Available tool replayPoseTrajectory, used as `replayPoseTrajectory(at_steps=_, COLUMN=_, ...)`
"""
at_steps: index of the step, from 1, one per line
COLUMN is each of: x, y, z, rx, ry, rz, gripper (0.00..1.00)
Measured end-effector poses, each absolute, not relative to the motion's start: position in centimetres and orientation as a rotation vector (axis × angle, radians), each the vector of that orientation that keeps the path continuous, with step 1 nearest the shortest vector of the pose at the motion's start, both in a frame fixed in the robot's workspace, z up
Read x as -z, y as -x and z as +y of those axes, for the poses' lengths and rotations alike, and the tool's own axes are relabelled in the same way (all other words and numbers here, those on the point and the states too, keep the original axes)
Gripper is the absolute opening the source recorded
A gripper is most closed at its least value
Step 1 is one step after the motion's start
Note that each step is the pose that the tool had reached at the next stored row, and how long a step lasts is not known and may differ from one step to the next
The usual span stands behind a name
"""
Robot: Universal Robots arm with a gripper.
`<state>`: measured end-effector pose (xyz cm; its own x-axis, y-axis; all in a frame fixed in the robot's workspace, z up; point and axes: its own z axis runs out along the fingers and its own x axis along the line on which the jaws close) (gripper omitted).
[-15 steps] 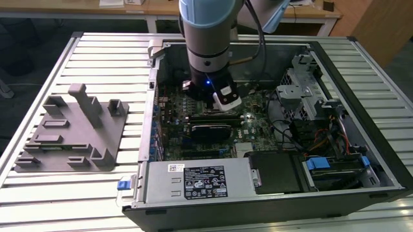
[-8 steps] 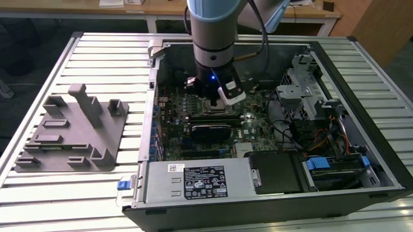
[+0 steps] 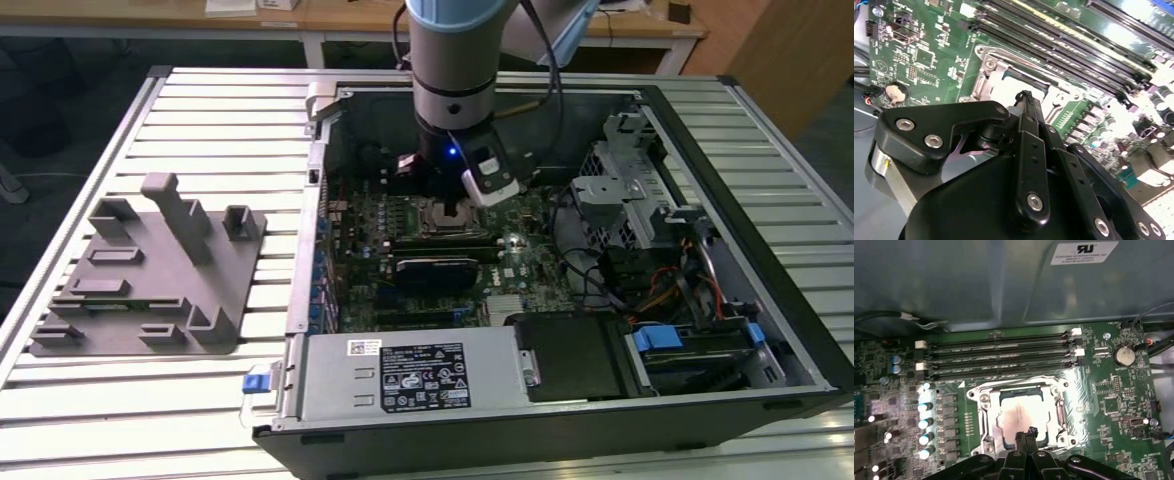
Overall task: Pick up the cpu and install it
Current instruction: 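Install the second cpu locking lever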
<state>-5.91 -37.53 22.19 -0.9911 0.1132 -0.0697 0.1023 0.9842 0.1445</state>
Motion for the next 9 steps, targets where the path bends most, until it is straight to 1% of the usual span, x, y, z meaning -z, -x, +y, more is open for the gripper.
replayPoseTrajectory(at_steps=3, x=-22.19, y=5.54, z=-37.13, rx=-0.199, ry=-0.166, rz=3.055, gripper=0.11)
replayPoseTrajectory(at_steps=9, x=-22.42, y=5.47, z=-36.86, rx=-0.195, ry=-0.166, rz=3.056, gripper=0.11)
